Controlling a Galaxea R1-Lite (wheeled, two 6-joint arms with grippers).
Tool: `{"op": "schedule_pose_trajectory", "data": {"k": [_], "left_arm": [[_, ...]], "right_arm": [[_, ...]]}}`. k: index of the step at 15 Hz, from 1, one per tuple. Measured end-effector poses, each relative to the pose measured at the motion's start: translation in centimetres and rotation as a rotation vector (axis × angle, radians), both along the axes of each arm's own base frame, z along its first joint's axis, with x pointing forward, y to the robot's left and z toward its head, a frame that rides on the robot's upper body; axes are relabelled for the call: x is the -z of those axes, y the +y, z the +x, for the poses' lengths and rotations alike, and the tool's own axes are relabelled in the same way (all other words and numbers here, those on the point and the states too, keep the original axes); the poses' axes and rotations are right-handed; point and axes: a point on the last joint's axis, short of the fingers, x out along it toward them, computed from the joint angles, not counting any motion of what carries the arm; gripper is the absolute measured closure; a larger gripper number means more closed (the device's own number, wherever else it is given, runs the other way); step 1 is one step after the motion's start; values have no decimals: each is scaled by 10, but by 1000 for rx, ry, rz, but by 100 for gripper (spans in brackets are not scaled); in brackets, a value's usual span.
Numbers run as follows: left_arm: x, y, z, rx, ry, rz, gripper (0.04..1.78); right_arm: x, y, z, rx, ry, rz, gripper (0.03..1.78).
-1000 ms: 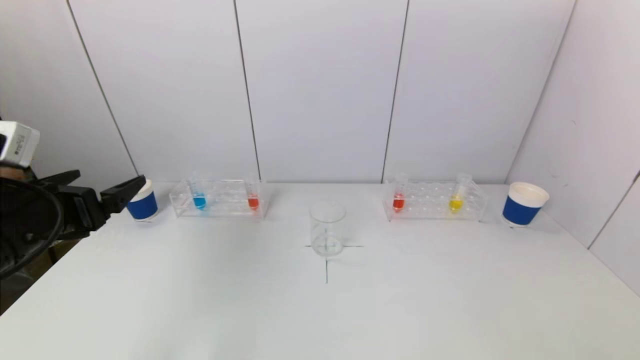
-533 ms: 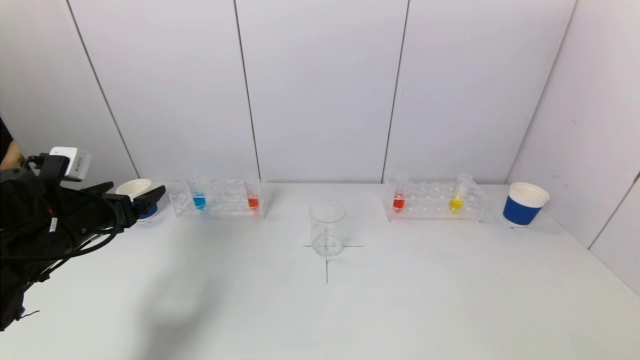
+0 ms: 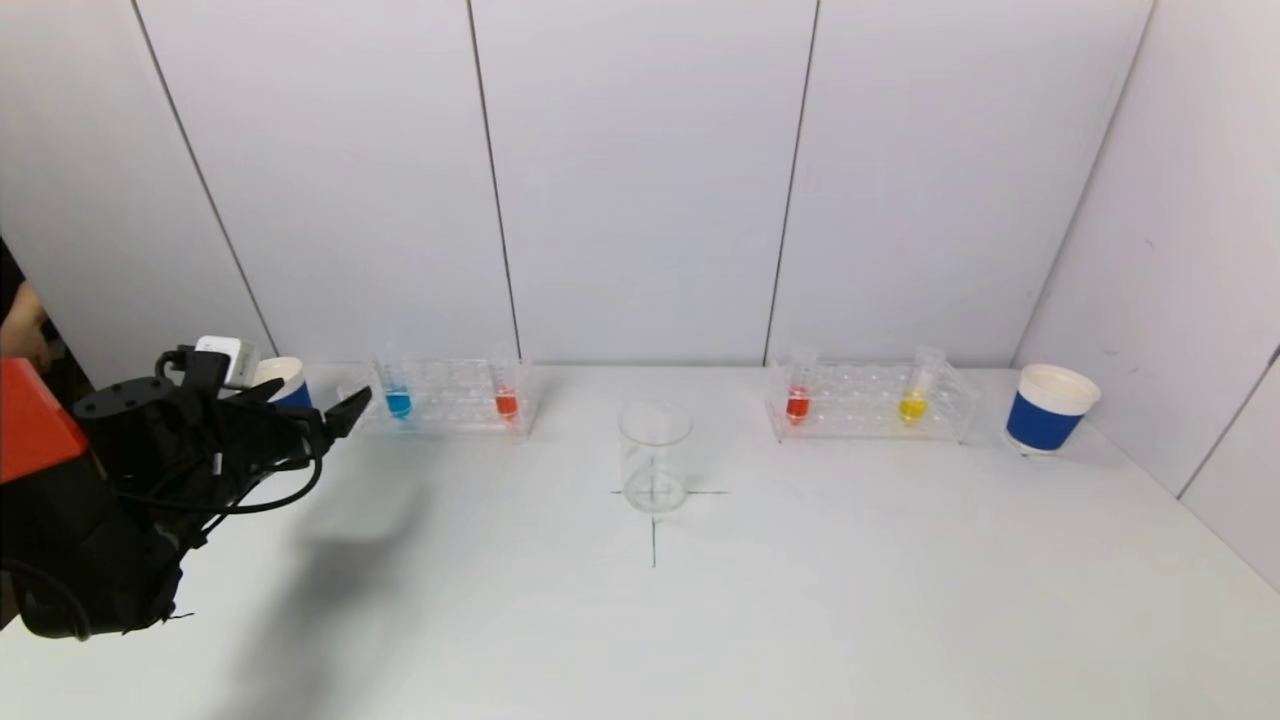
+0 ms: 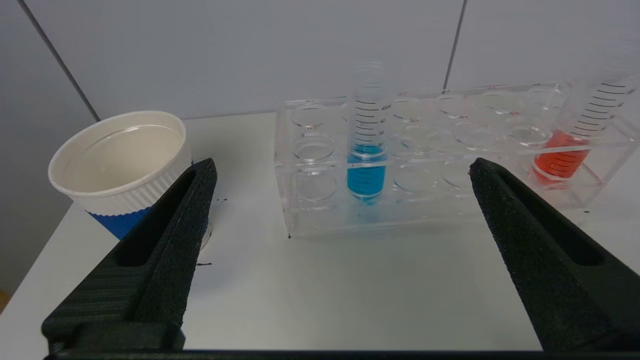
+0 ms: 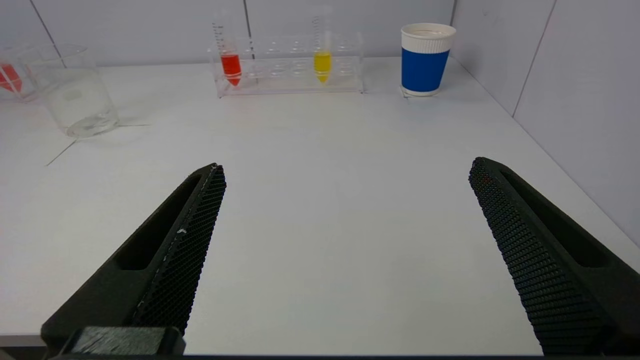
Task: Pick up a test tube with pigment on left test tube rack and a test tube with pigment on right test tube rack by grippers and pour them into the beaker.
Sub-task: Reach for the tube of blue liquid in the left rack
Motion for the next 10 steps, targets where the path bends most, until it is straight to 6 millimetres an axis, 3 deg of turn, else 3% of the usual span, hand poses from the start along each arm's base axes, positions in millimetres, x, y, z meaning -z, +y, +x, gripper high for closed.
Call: {"op": "schedule_pose_trajectory", "data": {"k": [4, 10], "left_arm": [[16, -2, 24, 15, 0, -1, 6], [23, -15, 48, -10, -33, 7, 6]], "right_arm": [[0, 0, 0, 1, 0, 0, 4], [0, 0, 0, 0, 0, 0, 4]]}}
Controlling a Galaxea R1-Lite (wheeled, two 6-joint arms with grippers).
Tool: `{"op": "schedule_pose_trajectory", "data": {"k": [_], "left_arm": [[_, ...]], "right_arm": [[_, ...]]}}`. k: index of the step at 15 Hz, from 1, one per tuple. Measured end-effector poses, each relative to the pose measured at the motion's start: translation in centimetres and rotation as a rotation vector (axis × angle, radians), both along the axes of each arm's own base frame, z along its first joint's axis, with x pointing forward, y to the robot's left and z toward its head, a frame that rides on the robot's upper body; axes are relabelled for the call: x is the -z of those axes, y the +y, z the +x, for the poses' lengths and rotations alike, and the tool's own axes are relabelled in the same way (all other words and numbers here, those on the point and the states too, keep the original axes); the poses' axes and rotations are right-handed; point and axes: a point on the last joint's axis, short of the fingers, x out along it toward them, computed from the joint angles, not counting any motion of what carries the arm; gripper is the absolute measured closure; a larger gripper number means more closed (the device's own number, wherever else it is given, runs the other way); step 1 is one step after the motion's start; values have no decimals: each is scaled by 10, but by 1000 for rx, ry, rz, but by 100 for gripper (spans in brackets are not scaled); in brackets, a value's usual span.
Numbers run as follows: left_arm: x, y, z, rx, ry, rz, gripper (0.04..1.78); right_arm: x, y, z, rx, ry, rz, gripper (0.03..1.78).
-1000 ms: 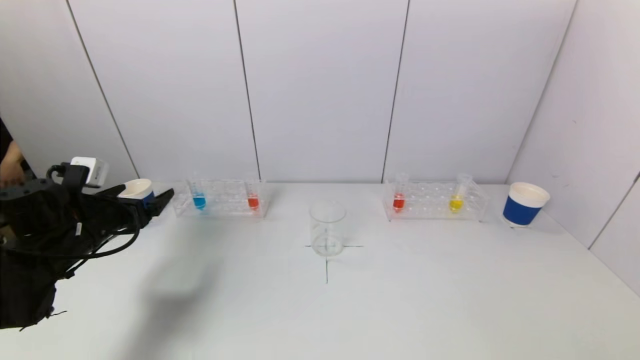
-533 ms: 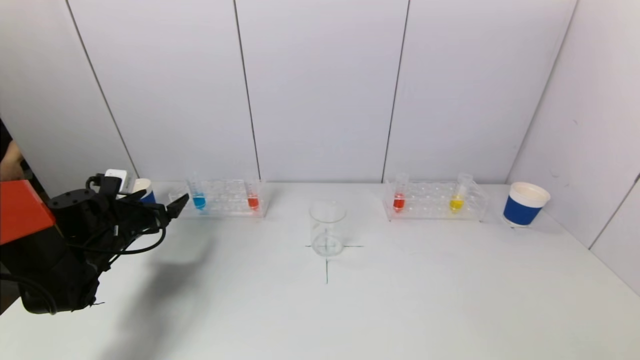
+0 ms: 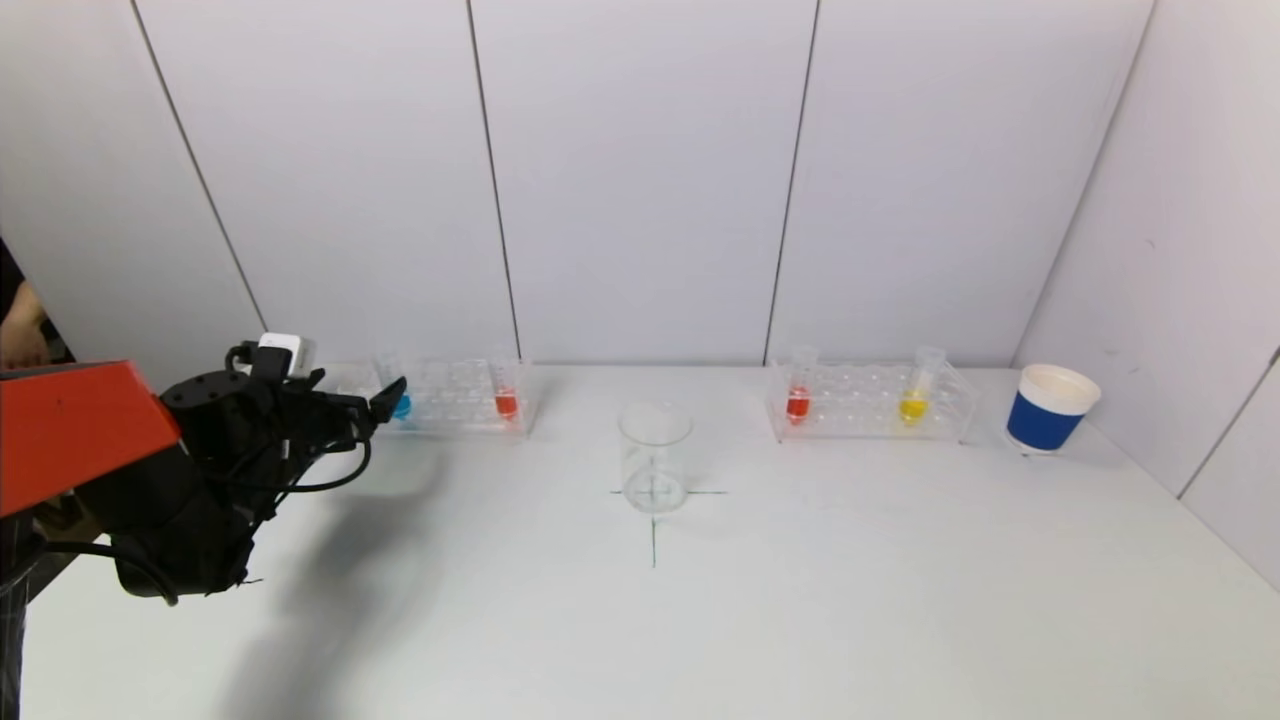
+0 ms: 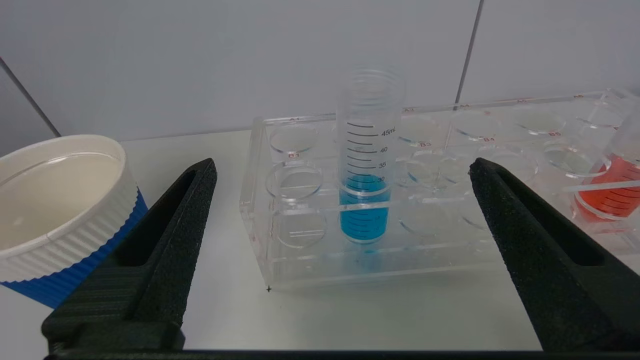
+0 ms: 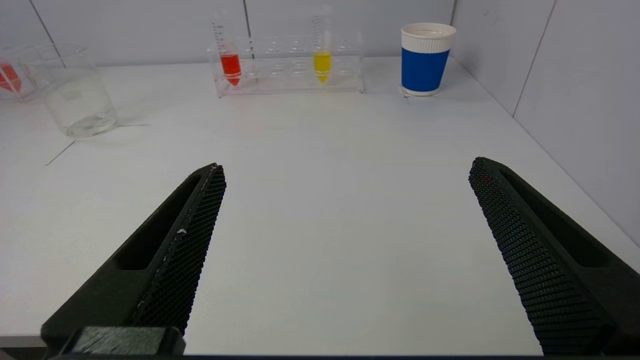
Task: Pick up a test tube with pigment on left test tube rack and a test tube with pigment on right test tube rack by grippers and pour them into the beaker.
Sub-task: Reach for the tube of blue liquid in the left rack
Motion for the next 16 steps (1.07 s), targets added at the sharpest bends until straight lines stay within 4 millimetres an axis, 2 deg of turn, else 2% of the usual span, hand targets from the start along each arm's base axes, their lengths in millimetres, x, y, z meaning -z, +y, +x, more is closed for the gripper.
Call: {"op": "schedule_pose_trajectory", "data": {"k": [10, 16], "left_arm": [[-8, -13, 32, -20, -36, 2, 6], [-2, -14, 39, -30, -29, 0, 6]], "right_arm": [[0, 0, 0, 0, 0, 0, 4], [0, 0, 0, 0, 0, 0, 4]]}}
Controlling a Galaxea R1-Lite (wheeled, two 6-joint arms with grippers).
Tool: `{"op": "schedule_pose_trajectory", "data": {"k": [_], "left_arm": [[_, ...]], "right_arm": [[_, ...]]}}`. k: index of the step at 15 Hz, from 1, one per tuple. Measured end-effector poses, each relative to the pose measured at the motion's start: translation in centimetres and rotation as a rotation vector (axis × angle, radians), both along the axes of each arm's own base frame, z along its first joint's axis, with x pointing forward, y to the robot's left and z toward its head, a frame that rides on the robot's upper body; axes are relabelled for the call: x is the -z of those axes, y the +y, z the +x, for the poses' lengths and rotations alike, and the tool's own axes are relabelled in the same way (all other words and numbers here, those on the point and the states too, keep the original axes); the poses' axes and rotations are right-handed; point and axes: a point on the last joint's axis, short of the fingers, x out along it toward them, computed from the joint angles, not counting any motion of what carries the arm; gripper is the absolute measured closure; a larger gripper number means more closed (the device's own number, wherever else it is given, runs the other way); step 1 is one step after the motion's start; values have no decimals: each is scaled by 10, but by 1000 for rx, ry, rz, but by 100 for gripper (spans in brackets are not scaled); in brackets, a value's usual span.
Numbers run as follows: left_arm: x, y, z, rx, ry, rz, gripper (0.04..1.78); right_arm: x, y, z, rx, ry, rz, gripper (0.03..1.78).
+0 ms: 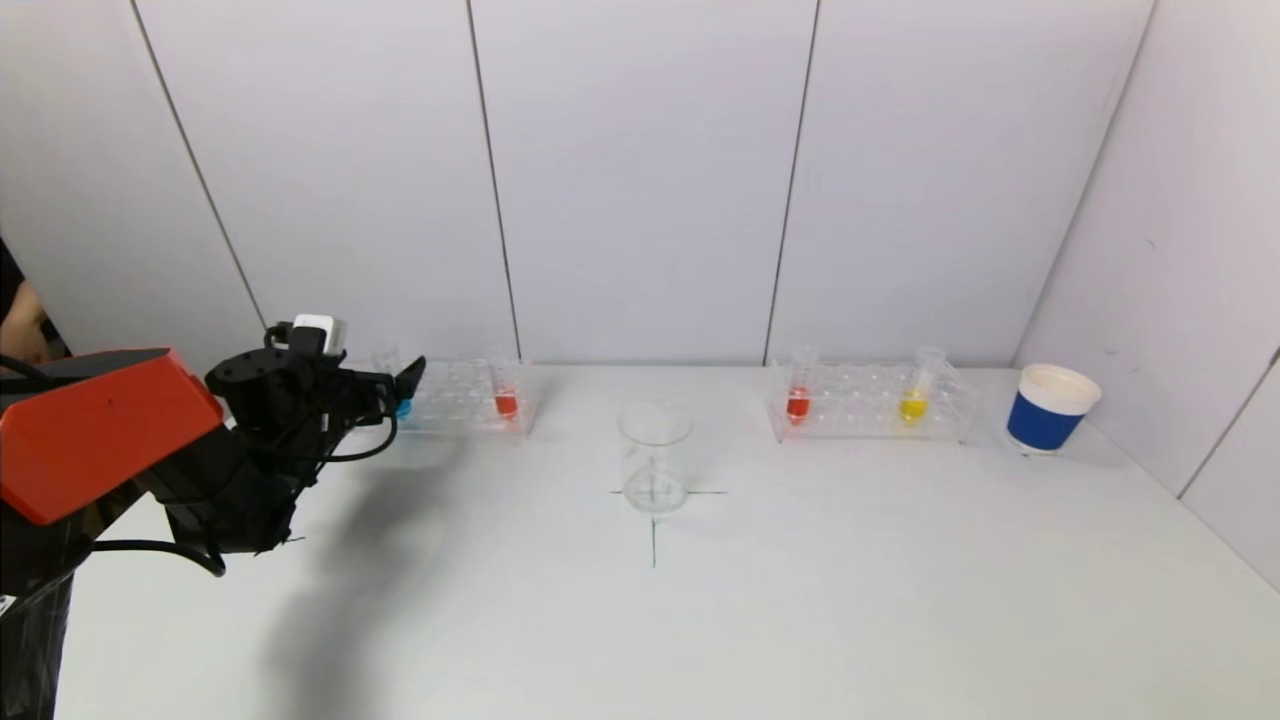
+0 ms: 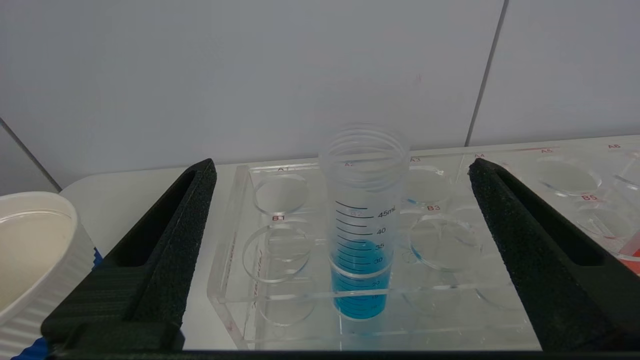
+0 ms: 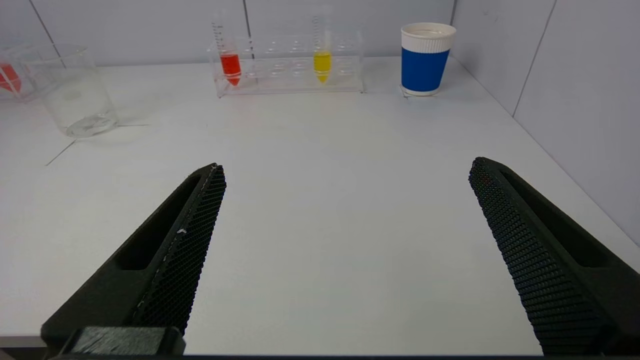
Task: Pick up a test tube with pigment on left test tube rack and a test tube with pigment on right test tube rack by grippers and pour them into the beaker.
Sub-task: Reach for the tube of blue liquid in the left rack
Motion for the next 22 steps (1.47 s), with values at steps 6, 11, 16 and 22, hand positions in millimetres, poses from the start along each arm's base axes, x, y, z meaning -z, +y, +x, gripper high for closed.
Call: {"op": "schedule_pose_trajectory", "data": {"k": [6, 11, 16, 22], "left_arm": [[4, 2, 1, -5, 7, -1, 6], [4, 3, 1, -6, 7, -12, 6], [3, 3, 2, -7, 8, -14, 6], [2, 4, 3, -9, 5, -14, 6]], "right_arm": [[0, 0, 0, 0, 0, 0, 4], [0, 0, 0, 0, 0, 0, 4], [0, 0, 0, 0, 0, 0, 4], [0, 0, 0, 0, 0, 0, 4]]}}
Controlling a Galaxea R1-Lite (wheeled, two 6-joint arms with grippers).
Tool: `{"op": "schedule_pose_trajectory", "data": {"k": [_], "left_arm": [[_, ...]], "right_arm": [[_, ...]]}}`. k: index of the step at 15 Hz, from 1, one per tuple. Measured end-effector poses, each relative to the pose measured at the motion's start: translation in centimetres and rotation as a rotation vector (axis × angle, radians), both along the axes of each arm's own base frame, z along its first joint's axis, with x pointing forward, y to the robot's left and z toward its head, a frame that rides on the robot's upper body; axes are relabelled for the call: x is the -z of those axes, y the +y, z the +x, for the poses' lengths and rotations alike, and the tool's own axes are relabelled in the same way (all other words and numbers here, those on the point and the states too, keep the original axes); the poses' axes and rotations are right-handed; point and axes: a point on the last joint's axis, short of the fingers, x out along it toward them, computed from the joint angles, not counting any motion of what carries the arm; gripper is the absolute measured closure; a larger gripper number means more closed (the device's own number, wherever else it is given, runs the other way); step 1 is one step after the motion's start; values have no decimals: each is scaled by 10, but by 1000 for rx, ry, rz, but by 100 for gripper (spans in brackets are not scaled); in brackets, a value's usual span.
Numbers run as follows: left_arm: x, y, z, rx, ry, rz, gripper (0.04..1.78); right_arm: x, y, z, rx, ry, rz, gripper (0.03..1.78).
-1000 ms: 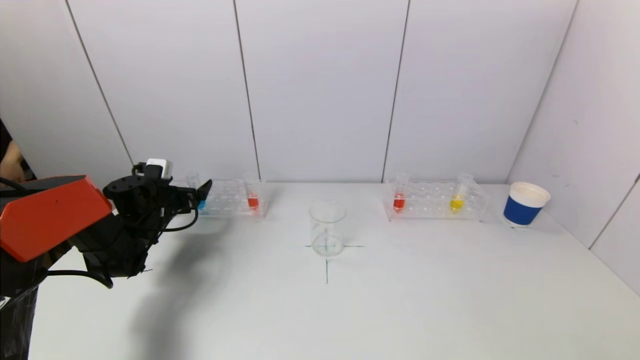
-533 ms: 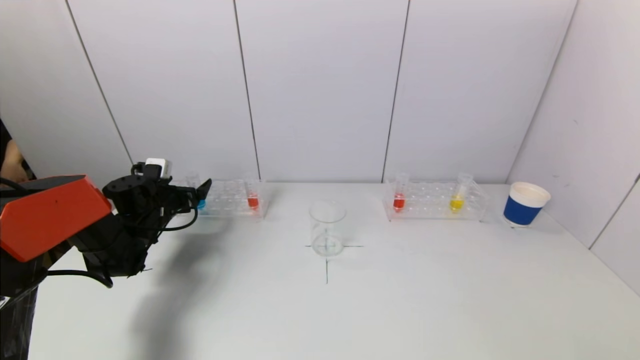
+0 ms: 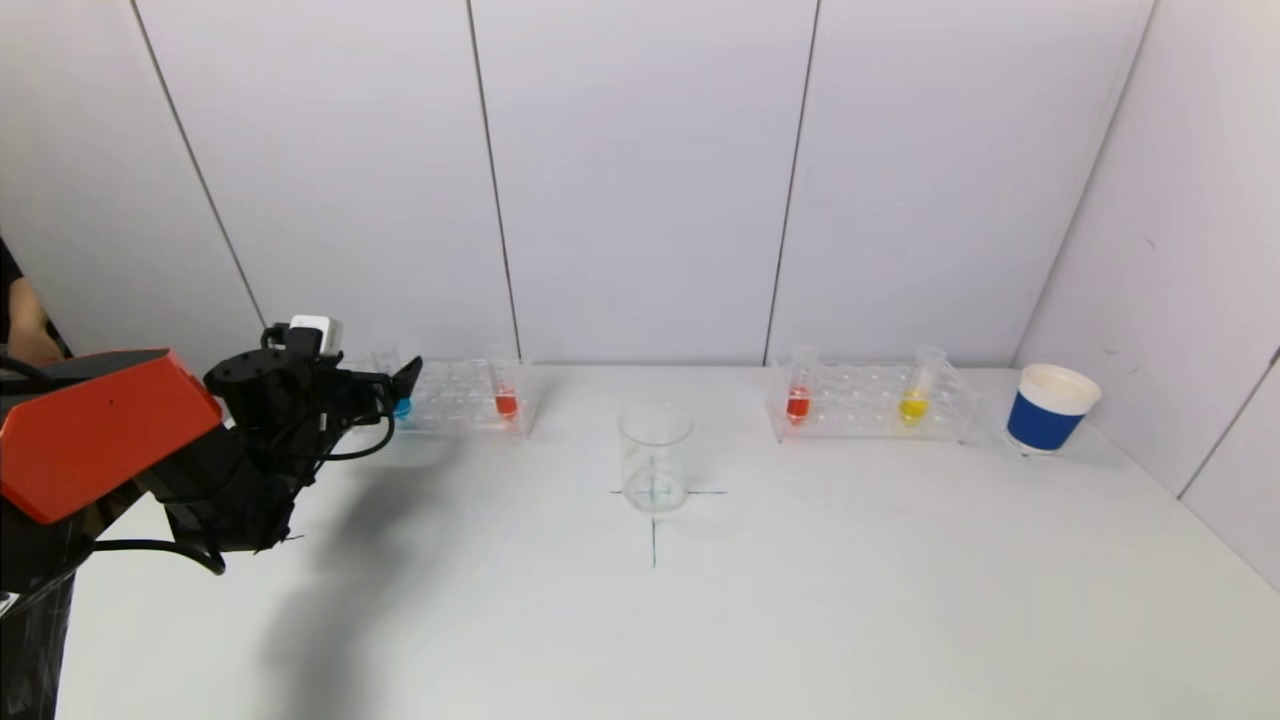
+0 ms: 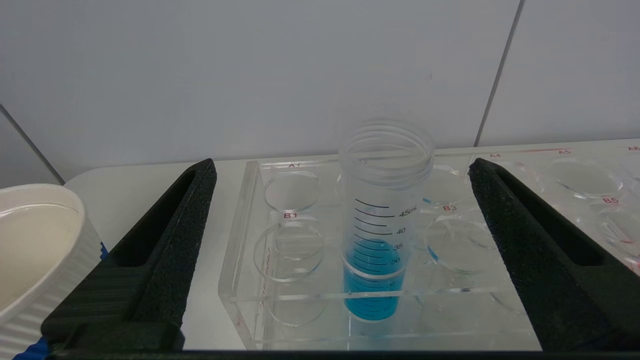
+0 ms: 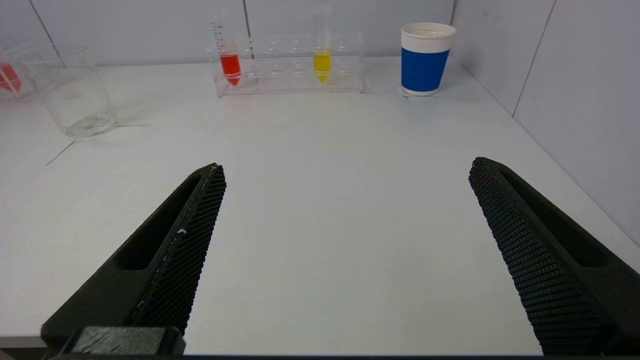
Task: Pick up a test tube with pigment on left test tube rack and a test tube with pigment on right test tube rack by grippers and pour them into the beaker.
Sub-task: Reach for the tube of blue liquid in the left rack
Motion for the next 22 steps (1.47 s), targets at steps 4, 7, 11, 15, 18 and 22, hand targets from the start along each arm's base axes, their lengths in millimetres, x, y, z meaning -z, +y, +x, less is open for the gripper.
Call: {"op": "schedule_pose_trajectory", "data": {"k": [4, 7, 11, 15, 18, 22], "left_arm": [[0, 0, 0, 0, 0, 0, 6], [0, -1, 0, 0, 2, -3, 6], [1, -1, 0, 0, 8, -6, 6], [1, -3, 0, 5, 7, -4, 6], [0, -4, 1, 9, 6, -3, 6], [0, -10, 1, -8, 4, -4, 6]], "right_arm": [[0, 0, 0, -1, 0, 0, 4], [0, 0, 0, 0, 0, 0, 4], [0, 0, 0, 0, 0, 0, 4], [0, 0, 0, 0, 0, 0, 4], [0, 0, 0, 0, 0, 0, 4], [0, 0, 0, 0, 0, 0, 4]]}}
